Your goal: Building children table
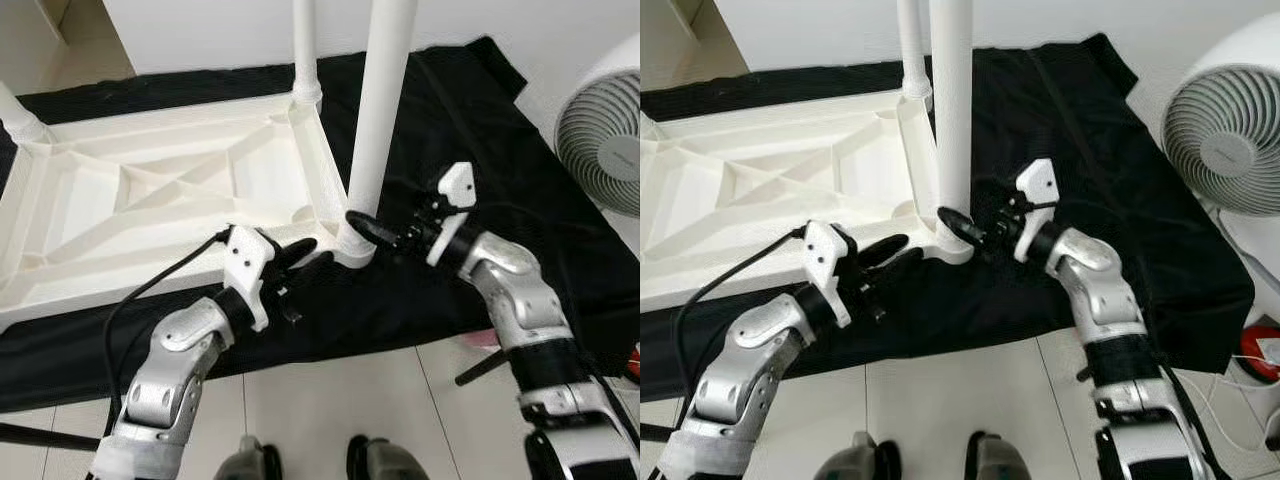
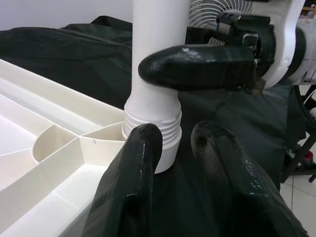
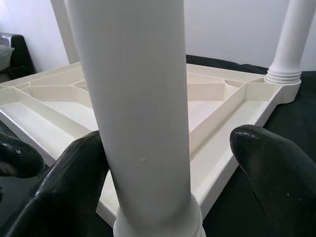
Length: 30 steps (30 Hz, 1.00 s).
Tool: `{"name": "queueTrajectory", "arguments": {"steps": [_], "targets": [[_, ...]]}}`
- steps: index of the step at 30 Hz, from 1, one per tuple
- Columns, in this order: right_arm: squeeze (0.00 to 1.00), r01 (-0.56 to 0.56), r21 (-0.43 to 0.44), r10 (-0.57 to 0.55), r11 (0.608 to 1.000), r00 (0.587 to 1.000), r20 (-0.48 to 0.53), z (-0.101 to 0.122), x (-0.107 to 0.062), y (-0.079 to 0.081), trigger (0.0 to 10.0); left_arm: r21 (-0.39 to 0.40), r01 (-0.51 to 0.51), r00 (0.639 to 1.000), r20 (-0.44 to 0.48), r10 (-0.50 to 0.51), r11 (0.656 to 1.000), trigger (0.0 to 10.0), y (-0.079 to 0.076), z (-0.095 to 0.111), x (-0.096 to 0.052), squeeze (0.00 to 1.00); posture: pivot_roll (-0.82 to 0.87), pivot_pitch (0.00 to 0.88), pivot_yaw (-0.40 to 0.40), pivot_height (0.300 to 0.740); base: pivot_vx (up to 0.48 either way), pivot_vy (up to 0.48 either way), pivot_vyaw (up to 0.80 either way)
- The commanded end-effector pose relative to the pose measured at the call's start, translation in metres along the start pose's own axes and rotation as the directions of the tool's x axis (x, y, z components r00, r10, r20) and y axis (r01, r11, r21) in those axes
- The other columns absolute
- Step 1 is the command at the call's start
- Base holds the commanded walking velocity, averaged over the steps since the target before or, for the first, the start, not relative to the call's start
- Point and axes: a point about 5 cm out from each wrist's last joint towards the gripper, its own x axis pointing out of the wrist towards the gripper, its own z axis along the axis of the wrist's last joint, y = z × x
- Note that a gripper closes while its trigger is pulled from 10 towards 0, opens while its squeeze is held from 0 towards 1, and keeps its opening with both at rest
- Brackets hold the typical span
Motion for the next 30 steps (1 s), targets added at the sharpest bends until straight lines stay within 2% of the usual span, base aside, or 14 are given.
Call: {"name": "queueTrajectory", "arguments": {"steps": [1,2,3,4,9,12,15,16,17,18,19,21,23,30], "targets": [[0.00,-0.016,0.000,0.016,1.000,1.000,-0.009,-0.004,0.004,0.002,5.6,-0.001,0.025,1.000,-0.018,-0.025,1.000,10.0,-0.002,-0.004,-0.001,0.00,-0.09,0.118,0.038,0.740,0.000,0.000,0.00],[0.00,-0.030,-0.004,0.030,1.000,0.999,-0.017,-0.006,0.007,0.003,0.8,0.001,0.026,1.000,-0.017,-0.026,1.000,10.0,-0.003,-0.004,0.000,0.00,-0.08,0.116,0.035,0.740,0.000,0.000,0.00],[0.00,-0.030,-0.004,0.030,1.000,0.999,-0.017,-0.006,0.007,0.003,0.8,0.001,0.026,1.000,-0.017,-0.026,1.000,10.0,-0.003,-0.004,0.000,0.00,-0.08,0.116,0.035,0.740,0.000,0.000,0.00],[0.00,-0.054,0.005,0.054,0.999,0.998,-0.024,-0.009,0.009,0.005,0.0,0.007,0.025,1.000,-0.017,-0.025,1.000,10.0,-0.003,-0.004,0.001,0.00,-0.08,0.114,0.032,0.740,0.000,0.000,0.00],[0.00,-0.101,0.026,0.102,0.995,0.994,-0.028,-0.016,0.012,0.013,0.0,0.025,0.017,1.000,-0.019,-0.017,1.000,10.0,-0.002,-0.003,0.003,0.00,-0.08,0.111,0.021,0.740,0.000,0.000,0.00],[0.00,-0.089,0.024,0.089,0.996,0.996,-0.019,-0.015,0.010,0.014,0.0,0.023,0.006,1.000,-0.013,-0.006,1.000,10.0,-0.001,-0.003,0.003,0.00,-0.09,0.112,0.018,0.740,0.000,0.000,0.00],[0.00,-0.028,0.023,0.029,0.999,0.999,-0.016,-0.015,0.008,0.016,0.0,0.029,-0.001,1.000,-0.003,0.001,1.000,10.0,0.001,-0.002,0.005,0.00,-0.09,0.113,0.016,0.740,0.000,0.000,0.00],[0.00,-0.022,0.024,0.022,0.999,1.000,-0.014,-0.015,0.008,0.017,0.5,0.030,-0.001,1.000,-0.002,0.001,1.000,10.0,0.001,-0.002,0.006,0.00,-0.09,0.113,0.016,0.740,0.000,0.000,0.00],[0.00,-0.022,0.024,0.022,0.999,1.000,-0.014,-0.015,0.008,0.017,0.5,0.030,-0.001,1.000,-0.002,0.001,1.000,10.0,0.001,-0.002,0.006,0.00,-0.09,0.113,0.016,0.740,0.000,0.000,0.00],[0.00,0.017,0.014,-0.017,1.000,1.000,-0.025,-0.015,0.007,0.016,9.4,0.029,-0.001,1.000,-0.001,0.001,1.000,10.0,0.001,-0.001,0.007,0.00,-0.10,0.116,0.012,0.740,0.000,0.000,0.00],[0.00,0.078,0.010,-0.077,0.997,0.996,-0.044,-0.015,0.007,0.014,10.0,0.028,-0.001,1.000,0.001,0.001,1.000,10.0,0.001,-0.001,0.007,0.00,-0.10,0.117,0.010,0.740,0.000,0.000,0.00],[0.00,0.121,0.007,-0.120,0.993,0.991,-0.056,-0.016,0.007,0.013,10.0,0.028,-0.001,1.000,0.003,0.001,1.000,10.0,0.001,-0.001,0.008,0.00,-0.10,0.117,0.010,0.740,0.000,0.000,0.00],[0.00,0.234,0.017,-0.233,0.972,0.970,-0.064,-0.014,0.007,0.014,10.0,0.029,-0.006,1.000,0.010,0.006,1.000,10.0,0.002,0.000,0.010,0.00,-0.11,0.115,0.010,0.740,0.000,0.000,0.00],[0.00,0.267,0.029,-0.265,0.963,0.962,-0.061,-0.012,0.007,0.017,10.0,0.029,-0.010,1.000,0.014,0.009,1.000,10.0,0.003,0.000,0.010,0.00,-0.11,0.115,0.010,0.740,0.000,0.000,0.00]]}}
